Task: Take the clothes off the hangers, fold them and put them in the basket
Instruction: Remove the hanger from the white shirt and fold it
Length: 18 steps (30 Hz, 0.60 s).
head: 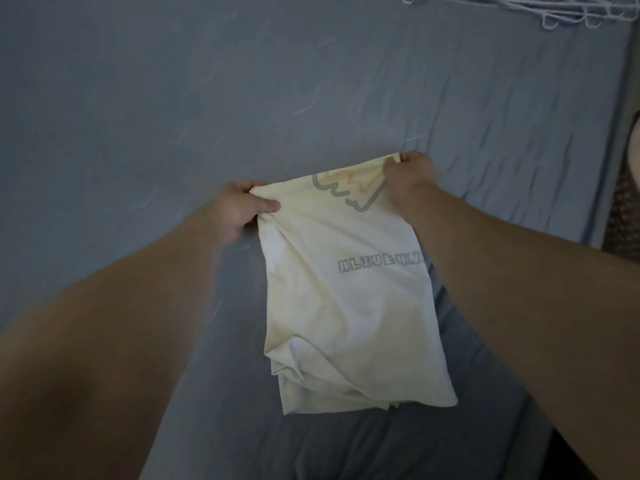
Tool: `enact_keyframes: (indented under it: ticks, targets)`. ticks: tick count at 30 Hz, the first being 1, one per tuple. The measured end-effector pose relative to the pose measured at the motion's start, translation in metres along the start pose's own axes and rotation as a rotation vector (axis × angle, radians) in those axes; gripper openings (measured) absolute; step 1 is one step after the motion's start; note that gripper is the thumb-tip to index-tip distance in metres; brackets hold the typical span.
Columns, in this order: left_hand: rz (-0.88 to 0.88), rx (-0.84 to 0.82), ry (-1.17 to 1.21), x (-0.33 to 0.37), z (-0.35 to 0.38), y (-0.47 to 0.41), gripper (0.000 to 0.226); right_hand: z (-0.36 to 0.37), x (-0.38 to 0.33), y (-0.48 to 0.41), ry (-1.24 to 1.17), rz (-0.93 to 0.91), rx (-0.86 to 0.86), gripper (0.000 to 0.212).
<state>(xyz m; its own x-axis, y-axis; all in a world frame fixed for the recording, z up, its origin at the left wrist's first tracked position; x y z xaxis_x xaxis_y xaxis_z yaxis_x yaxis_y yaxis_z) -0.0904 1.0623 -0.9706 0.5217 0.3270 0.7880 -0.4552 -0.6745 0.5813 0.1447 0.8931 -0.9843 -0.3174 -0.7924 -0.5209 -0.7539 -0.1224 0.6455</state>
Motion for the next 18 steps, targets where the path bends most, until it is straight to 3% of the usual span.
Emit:
enact_keyframes:
  ticks: [4,8,14,18]
  targets:
    - [0.022,0.298,0.108,-0.024,0.009,0.011,0.030,-0.005,0.013,0.012,0.086,-0.025,0.007,0.034]
    - [0.003,0.418,-0.046,-0.051,0.027,0.077,0.069,-0.020,0.060,0.051,0.228,-0.021,-0.037,0.051]
    - [-0.017,0.498,-0.317,-0.092,0.046,0.187,0.055,-0.032,0.145,0.108,0.257,0.113,-0.118,0.073]
    - [-0.037,0.519,-0.393,-0.118,0.048,0.233,0.036,-0.039,0.176,0.134,0.346,0.134,-0.057,0.073]
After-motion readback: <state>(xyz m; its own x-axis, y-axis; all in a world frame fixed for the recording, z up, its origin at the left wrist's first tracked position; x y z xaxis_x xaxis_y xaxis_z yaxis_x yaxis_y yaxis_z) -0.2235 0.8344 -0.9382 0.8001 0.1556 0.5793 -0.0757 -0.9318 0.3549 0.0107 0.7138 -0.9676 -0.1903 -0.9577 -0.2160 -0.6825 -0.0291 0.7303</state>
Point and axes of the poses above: each hand's wrist, its own y-axis away from the middle knuckle, its own z-axis out of the palm, x = y × z, the point moved 4 cm from there along -y, towards the middle knuckle, and after that the axes turned 13 degrees about z, right-handed, at the moved point
